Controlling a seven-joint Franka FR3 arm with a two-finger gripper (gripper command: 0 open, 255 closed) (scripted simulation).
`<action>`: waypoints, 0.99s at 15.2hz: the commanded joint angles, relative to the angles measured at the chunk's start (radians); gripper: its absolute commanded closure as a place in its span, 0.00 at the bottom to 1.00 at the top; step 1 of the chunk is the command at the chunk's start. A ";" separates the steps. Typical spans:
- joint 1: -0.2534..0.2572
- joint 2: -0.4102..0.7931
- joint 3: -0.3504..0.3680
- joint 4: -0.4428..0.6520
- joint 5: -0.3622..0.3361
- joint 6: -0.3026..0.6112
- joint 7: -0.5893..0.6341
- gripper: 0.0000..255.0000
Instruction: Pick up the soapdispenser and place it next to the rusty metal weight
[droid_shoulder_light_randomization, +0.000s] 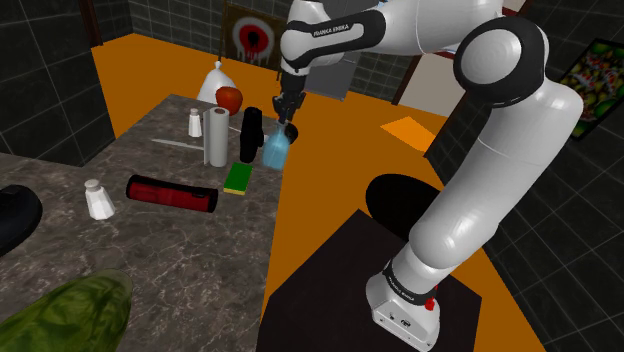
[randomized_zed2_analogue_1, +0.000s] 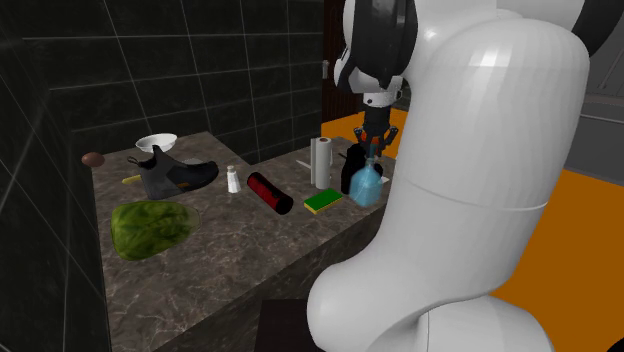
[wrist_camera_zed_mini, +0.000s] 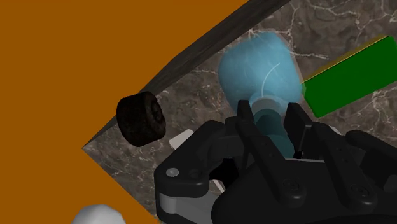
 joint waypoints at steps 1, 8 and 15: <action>-0.001 0.012 -0.001 -0.019 -0.003 0.031 0.001 1.00; -0.001 0.012 -0.001 -0.019 -0.003 0.031 0.001 1.00; -0.001 0.012 -0.001 -0.019 -0.003 0.031 0.001 0.00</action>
